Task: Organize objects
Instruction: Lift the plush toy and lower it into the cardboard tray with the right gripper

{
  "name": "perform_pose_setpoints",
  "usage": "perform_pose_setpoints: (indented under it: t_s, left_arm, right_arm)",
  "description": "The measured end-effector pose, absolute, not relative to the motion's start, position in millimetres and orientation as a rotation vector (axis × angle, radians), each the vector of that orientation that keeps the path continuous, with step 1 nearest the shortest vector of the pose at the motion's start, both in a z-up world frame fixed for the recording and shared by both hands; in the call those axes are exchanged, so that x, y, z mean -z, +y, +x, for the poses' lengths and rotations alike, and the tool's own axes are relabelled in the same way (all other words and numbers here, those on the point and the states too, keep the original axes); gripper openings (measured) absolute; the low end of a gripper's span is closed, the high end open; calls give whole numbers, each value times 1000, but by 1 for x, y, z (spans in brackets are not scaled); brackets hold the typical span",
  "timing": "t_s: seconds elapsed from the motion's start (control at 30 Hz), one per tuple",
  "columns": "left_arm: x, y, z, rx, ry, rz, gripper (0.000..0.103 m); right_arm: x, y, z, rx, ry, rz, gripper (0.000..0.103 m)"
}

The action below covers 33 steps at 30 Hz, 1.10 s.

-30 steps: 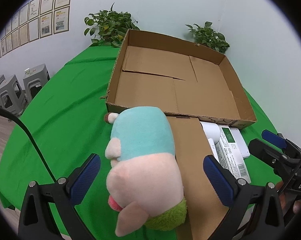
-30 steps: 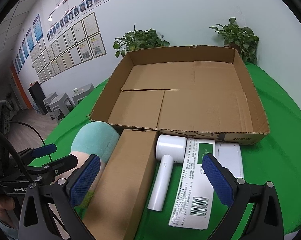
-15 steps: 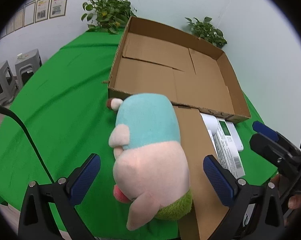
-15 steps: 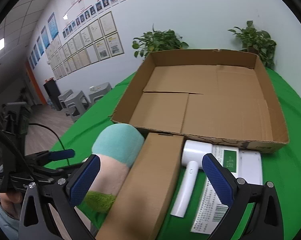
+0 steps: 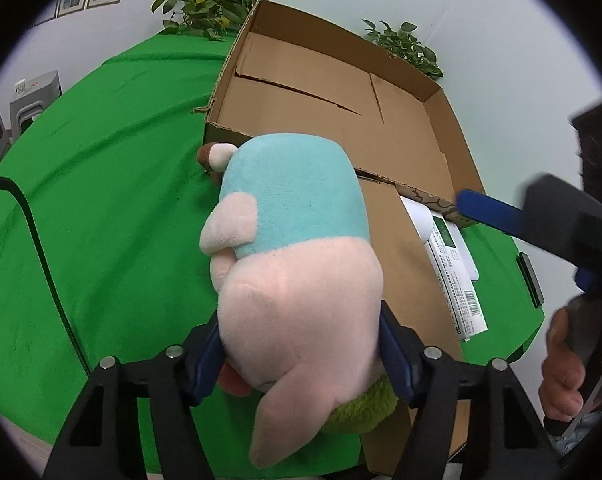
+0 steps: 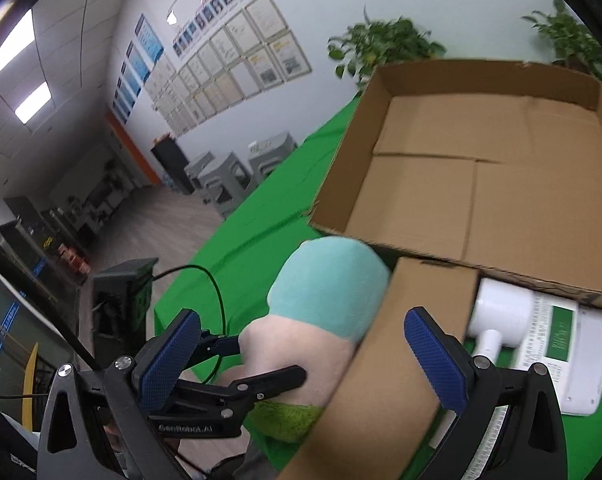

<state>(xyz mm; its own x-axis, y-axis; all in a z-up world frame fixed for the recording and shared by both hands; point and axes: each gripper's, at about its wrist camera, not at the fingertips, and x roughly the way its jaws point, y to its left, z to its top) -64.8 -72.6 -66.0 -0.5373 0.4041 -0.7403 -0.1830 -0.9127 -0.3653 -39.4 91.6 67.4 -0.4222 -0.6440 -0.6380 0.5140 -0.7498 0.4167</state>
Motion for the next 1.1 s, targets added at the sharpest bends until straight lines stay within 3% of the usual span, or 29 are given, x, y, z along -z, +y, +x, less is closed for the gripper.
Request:
perform_pose_setpoints:
  t_s: [0.5,0.6,0.8,1.1]
  left_arm:
    - [63,-98,-30,-2619,-213,-1224,60]
    - [61,-93,-30,-2641,-157,-1212,59]
    - [41,-81,-31,-2691,-47,-1137,58]
    - [-47,-47,-76,-2775,148,-744,58]
  right_arm:
    - [2,-22,-70,1945,-132,1344,102]
    - [8,-32,-64,1994,-66,1343,94]
    - [-2,-20,-56,2065,-119,1243,70]
    - [-109,24,-71,2284,-119,878,60]
